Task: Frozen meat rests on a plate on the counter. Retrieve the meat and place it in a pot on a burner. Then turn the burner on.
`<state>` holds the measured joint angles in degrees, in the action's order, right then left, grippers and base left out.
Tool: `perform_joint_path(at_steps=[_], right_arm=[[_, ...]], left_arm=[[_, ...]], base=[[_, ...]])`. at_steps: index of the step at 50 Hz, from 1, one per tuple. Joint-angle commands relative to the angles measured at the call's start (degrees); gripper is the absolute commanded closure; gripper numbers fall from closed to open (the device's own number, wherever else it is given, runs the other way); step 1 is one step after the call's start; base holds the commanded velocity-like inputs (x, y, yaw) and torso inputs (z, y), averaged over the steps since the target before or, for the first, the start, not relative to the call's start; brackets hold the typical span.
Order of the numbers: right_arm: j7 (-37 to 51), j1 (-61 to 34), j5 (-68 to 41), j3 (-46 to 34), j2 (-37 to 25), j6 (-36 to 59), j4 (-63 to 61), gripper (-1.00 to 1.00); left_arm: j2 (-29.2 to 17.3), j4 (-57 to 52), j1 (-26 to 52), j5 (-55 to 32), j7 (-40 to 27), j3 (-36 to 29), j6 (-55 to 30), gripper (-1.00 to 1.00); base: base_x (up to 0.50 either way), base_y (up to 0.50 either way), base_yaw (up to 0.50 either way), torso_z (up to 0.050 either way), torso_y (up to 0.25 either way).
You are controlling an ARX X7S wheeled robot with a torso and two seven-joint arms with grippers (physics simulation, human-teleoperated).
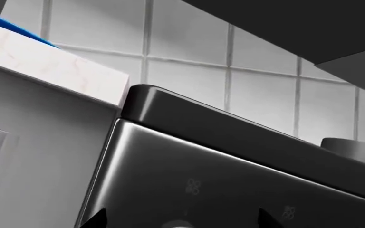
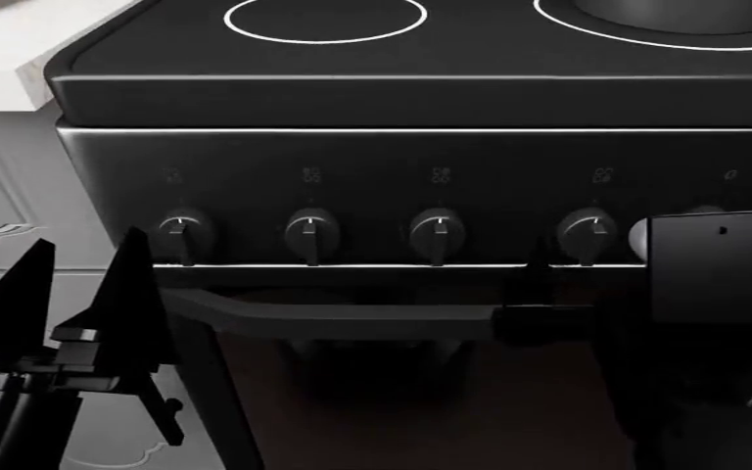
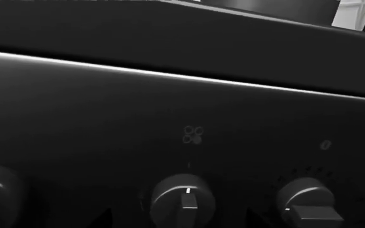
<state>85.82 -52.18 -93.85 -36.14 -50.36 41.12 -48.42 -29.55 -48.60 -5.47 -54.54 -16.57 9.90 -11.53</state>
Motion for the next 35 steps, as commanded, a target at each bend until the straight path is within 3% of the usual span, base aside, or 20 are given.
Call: perform_joint_path(at_steps=[1,35], right_arm=[[-1.6,-0.2,-0.8,-0.4,-0.2,0.2,2.7,-1.0],[-6.3,0.8,1.7,-1.1,0.4,-0.3,8.7,-1.0]], left_arm=[[0.0,0.7,0.1,0.1,0.1,-0.4,0.1,-1.0],[0.0,1.9,0.5,0.5,0.0,-1.4,0.2,-1.0]], base=[[0.0,0.0,0.0,0.0,0.0],[0.0,0.0,0.0,0.0,0.0]])
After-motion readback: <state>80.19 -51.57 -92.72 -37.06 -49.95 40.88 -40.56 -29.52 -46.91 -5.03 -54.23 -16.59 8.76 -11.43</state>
